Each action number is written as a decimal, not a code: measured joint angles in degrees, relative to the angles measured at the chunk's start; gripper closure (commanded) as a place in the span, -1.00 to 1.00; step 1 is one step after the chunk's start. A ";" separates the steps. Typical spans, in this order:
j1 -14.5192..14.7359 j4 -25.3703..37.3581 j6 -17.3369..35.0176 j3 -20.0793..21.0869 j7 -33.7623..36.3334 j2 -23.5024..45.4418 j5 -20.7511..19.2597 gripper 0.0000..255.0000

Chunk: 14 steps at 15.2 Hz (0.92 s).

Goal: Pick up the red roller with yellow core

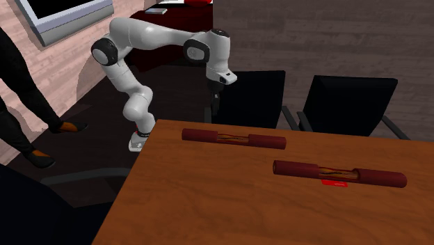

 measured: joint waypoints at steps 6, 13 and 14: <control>-2.57 10.75 0.76 -4.08 -4.07 9.42 0.18 -1.00; -6.32 25.78 0.05 -8.04 -8.64 21.51 2.93 -1.00; -7.05 28.17 -0.25 -8.54 -9.35 23.34 3.53 -1.00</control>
